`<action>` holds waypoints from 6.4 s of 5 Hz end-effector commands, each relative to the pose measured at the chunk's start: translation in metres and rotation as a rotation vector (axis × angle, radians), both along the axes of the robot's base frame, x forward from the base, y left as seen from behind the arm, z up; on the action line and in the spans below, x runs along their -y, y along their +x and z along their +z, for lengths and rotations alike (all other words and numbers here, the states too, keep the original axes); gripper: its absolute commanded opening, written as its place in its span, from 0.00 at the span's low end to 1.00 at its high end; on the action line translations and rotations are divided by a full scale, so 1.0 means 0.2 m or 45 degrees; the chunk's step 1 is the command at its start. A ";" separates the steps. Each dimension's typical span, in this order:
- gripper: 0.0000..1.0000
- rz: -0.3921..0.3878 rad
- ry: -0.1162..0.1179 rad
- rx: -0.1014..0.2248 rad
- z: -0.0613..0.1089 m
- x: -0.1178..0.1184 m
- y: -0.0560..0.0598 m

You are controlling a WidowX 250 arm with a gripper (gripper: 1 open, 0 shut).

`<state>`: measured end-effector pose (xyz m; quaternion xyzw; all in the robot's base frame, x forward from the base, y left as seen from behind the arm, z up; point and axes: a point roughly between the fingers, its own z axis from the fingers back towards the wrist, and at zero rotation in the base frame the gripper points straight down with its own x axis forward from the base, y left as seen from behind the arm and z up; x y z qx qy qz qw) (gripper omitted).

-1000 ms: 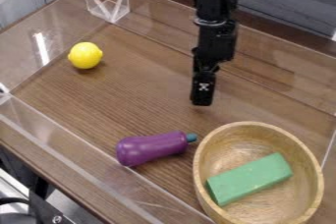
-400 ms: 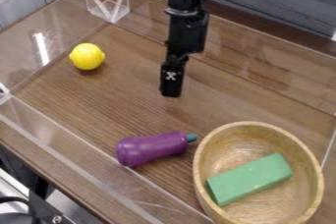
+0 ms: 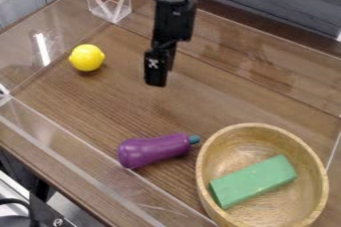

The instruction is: Put the purple eggplant in the brown bowl

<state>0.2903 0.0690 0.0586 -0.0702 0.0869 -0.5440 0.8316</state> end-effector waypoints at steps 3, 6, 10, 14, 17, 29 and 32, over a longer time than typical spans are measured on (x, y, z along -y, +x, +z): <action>1.00 -0.525 0.026 0.076 0.18 -0.15 -0.04; 1.00 -0.576 0.022 0.104 0.24 -0.23 -0.12; 1.00 -0.331 0.033 0.118 0.21 -0.36 -0.16; 1.00 -0.539 0.010 0.098 0.20 -0.20 -0.31; 1.00 -1.031 -0.063 0.072 0.23 0.08 -0.46; 1.00 -1.093 -0.203 0.187 -0.19 0.37 -0.53; 1.00 -1.077 -0.200 0.165 -0.18 0.38 -0.54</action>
